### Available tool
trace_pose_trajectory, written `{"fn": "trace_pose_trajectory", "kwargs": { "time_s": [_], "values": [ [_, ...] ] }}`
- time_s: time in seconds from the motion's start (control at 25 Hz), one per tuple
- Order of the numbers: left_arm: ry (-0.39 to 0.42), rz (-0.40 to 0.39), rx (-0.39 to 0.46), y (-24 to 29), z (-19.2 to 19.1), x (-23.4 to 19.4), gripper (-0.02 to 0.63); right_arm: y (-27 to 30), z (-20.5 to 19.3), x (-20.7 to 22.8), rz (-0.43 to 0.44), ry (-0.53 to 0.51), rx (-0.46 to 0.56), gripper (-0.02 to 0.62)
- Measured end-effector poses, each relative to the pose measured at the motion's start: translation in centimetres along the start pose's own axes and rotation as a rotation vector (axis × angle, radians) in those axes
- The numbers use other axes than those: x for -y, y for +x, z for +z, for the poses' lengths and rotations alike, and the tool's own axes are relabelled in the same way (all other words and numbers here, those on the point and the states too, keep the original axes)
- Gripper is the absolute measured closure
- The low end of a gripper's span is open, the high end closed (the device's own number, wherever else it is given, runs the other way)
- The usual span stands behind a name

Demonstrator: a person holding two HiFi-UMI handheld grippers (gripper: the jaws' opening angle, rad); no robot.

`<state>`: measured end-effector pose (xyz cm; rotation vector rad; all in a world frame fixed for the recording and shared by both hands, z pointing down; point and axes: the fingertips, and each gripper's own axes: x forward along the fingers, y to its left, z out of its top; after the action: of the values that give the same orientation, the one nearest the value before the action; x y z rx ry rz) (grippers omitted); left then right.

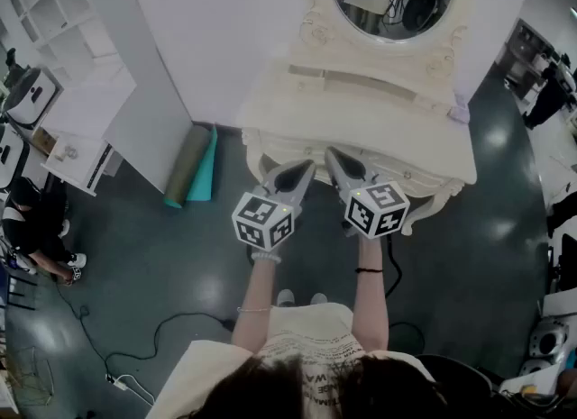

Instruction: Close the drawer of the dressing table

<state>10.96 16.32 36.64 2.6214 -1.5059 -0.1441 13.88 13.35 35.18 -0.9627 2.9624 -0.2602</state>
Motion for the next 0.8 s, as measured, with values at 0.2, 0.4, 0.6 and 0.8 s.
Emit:
{"fn": "trace_pose_trajectory", "kwargs": {
  "time_s": [0.2, 0.4, 0.6, 0.8],
  "values": [
    [0.001, 0.003, 0.005, -0.2, 0.2, 0.4, 0.606, -0.5, 0.3, 0.0, 0.0, 0.003, 0.009, 0.592],
    [0.006, 0.009, 0.01, 0.0, 0.4, 0.8, 0.606, -0.9, 0.5, 0.5, -0.003, 0.012, 0.02, 0.592],
    [0.014, 0.024, 0.006, 0.6, 0.4, 1.1, 0.606, -1.3, 0.7, 1.1, 0.01, 0.016, 0.022, 0.592],
    [0.012, 0.032, 0.004, 1.7, 0.4, 1.8, 0.607, -2.0, 0.7, 2.1, 0.028, 0.023, 0.015, 0.592]
  ]
}}
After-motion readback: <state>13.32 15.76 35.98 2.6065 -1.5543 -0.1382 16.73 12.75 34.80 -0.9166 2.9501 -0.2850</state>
